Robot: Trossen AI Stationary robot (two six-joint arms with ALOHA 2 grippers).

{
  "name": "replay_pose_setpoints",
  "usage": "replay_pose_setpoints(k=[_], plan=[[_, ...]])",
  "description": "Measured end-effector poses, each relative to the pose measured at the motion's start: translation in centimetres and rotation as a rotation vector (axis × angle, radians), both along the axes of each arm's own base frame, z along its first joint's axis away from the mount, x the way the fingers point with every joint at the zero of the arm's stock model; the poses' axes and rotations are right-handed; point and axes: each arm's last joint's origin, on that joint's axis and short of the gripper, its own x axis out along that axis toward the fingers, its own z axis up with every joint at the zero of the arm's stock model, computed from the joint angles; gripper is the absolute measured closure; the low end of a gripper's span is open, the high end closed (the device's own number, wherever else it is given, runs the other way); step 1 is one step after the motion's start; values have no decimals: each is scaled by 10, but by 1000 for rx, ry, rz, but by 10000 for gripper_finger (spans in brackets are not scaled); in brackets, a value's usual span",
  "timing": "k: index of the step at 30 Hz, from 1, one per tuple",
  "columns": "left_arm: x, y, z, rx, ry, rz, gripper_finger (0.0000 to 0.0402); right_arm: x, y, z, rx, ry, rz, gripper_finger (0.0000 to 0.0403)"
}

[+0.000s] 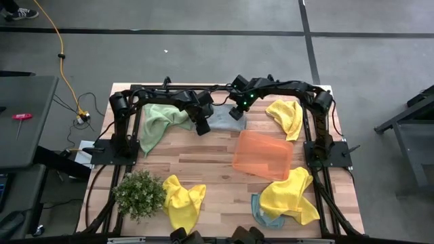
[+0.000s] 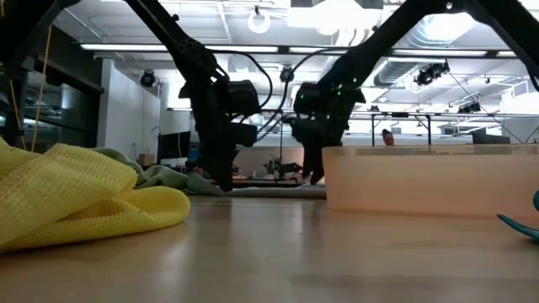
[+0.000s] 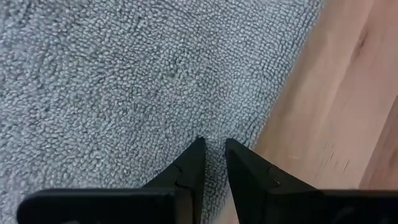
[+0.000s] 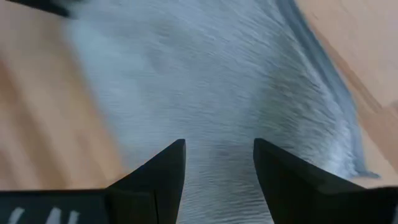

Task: Fold microfiber towels
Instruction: Fold the gray microfiber towel

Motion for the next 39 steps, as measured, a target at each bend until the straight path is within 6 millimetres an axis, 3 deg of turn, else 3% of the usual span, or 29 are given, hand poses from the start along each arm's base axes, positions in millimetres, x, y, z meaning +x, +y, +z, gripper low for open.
replay_pose_setpoints(k=[5, 16, 22, 27, 33, 39], plan=[[2, 6, 6, 7, -16, 15, 346, -2, -4, -13, -81, 112, -59, 221], [20, 23, 41, 92, -121, 5, 346, -27, -31, -10, -298, 271, 10, 221], [15, 48, 66, 163, -127, 18, 346, -41, -40, 20, -283, 152, -1, 221], [-5, 68, 70, 130, -94, 166, 341, -50, -41, 53, -321, 42, -22, 221], [-24, 85, 68, 95, -69, 294, 280, -56, -40, 74, -357, -12, -43, 221], [-18, 87, 62, 102, -87, 309, 196, -55, -39, 76, -331, -48, -27, 221]])
